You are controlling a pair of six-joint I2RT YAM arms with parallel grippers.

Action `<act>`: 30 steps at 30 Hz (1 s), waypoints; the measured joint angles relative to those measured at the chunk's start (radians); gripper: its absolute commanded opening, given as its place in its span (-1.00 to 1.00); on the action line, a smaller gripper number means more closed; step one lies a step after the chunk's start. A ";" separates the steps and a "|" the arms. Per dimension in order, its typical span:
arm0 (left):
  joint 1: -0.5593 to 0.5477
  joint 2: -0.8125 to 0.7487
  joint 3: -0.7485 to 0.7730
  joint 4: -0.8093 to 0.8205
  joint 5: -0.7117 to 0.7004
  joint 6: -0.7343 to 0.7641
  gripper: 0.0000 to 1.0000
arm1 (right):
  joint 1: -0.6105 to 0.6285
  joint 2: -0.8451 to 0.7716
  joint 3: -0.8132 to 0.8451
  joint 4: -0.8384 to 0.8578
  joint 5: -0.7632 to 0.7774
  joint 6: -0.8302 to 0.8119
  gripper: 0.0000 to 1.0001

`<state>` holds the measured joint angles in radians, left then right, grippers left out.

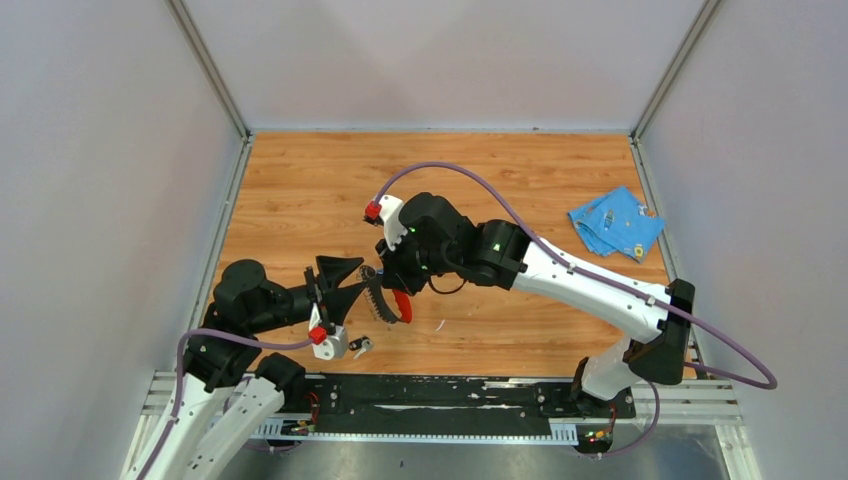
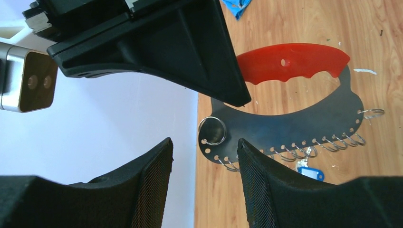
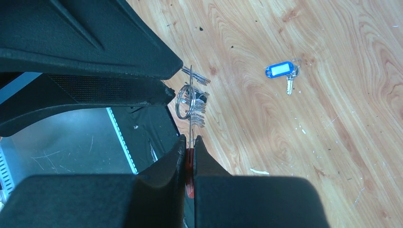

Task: Put the keys on the keyring
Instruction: Adjust the keyring.

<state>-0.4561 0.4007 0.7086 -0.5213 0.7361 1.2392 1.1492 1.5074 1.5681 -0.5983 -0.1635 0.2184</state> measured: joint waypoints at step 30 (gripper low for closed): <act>-0.006 0.042 -0.002 0.044 -0.018 -0.089 -0.33 | 0.000 0.010 0.013 0.023 0.006 0.030 -0.99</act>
<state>-0.4625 0.4427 0.7067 -0.4770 0.7181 1.1507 1.1492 1.5177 1.5810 -0.5758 -0.1570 0.2485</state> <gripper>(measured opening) 0.359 0.052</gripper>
